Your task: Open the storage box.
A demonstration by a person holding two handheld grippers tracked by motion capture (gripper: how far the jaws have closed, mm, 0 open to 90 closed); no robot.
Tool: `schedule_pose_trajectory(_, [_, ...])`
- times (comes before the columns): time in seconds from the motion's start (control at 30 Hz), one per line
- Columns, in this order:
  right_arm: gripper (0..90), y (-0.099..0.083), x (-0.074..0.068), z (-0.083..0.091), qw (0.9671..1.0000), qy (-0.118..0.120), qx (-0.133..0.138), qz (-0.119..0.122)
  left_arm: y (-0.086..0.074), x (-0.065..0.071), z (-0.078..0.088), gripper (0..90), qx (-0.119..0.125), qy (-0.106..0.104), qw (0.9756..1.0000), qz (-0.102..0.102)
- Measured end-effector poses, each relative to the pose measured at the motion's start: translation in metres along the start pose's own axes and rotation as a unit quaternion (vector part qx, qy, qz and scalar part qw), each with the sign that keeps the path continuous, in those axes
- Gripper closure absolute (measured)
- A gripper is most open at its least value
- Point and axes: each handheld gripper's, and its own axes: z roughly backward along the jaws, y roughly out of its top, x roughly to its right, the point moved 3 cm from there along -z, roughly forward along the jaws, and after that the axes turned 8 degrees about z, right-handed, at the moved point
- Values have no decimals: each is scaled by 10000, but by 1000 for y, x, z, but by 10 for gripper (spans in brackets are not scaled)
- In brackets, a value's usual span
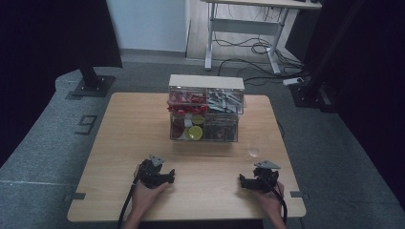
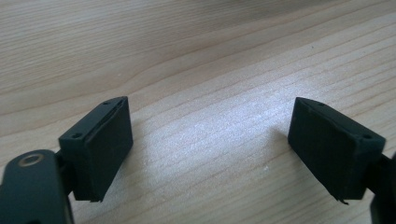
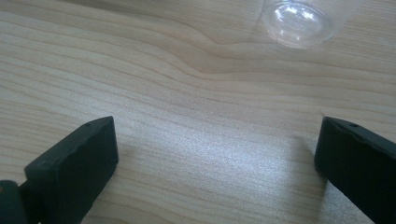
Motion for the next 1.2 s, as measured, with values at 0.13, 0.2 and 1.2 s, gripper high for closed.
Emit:
schedule_pose_trajectory(0.13, [13, -1, 0, 1, 10000, 0, 22, 8, -1, 1, 2, 147, -41, 42, 10000, 15])
schedule_pose_trajectory(0.2, [37, -2, 0, 3, 10000, -5, 51, 11, -1, 1, 3, 148, -41, 61, 10000, -1])
schedule_pose_trajectory(1.2, [132, -6, 2, 9, 9998, 5, 185, 43, 4, -11, 59, 648, 1006, -37, 9945, 294])
